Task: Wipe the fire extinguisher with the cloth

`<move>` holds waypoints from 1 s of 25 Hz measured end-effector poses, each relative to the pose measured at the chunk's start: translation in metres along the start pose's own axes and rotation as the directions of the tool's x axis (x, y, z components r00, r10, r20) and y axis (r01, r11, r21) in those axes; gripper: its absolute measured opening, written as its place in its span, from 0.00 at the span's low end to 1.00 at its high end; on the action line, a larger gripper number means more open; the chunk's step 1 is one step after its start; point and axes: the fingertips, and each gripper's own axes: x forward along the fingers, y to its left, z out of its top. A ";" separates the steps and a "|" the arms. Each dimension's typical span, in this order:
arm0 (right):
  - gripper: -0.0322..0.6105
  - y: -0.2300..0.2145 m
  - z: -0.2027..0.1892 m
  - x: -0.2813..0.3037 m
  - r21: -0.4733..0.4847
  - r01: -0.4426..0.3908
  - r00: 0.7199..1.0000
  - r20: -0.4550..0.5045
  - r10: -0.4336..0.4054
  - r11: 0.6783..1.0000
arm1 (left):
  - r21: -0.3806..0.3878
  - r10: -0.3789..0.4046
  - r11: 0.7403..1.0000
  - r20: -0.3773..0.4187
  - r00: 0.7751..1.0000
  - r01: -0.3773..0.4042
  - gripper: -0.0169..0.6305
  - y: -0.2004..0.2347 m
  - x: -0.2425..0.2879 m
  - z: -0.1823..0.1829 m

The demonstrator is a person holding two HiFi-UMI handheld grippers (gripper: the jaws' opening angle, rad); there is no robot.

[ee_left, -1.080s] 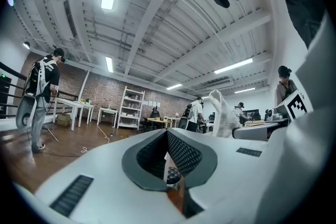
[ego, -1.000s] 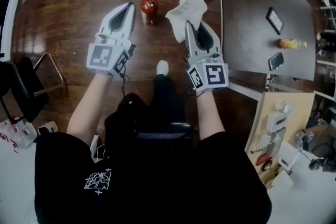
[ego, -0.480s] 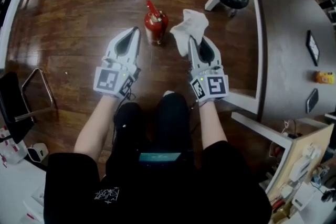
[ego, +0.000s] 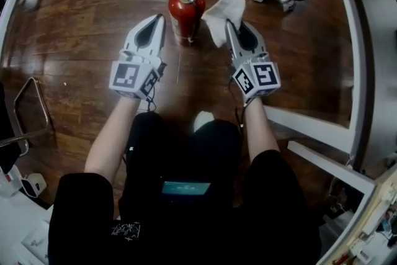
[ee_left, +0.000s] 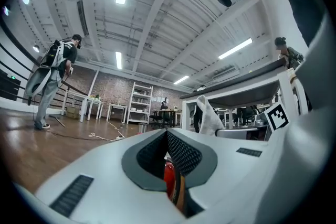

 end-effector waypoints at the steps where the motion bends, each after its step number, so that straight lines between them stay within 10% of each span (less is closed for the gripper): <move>1: 0.23 -0.002 -0.004 0.003 -0.003 -0.006 1.000 -0.002 0.006 1.000 | 0.004 0.001 1.000 -0.001 1.000 -0.001 0.03 0.002 0.002 -0.004; 15: 0.23 0.001 -0.051 0.073 -0.006 -0.076 0.995 -0.067 0.076 0.997 | -0.006 -0.009 1.000 -0.007 1.000 0.009 0.03 0.011 0.015 -0.027; 25: 0.23 -0.002 -0.168 0.077 -0.009 -0.033 0.968 -0.250 0.030 0.999 | -0.023 -0.029 0.999 -0.004 1.000 0.028 0.03 0.006 0.016 -0.038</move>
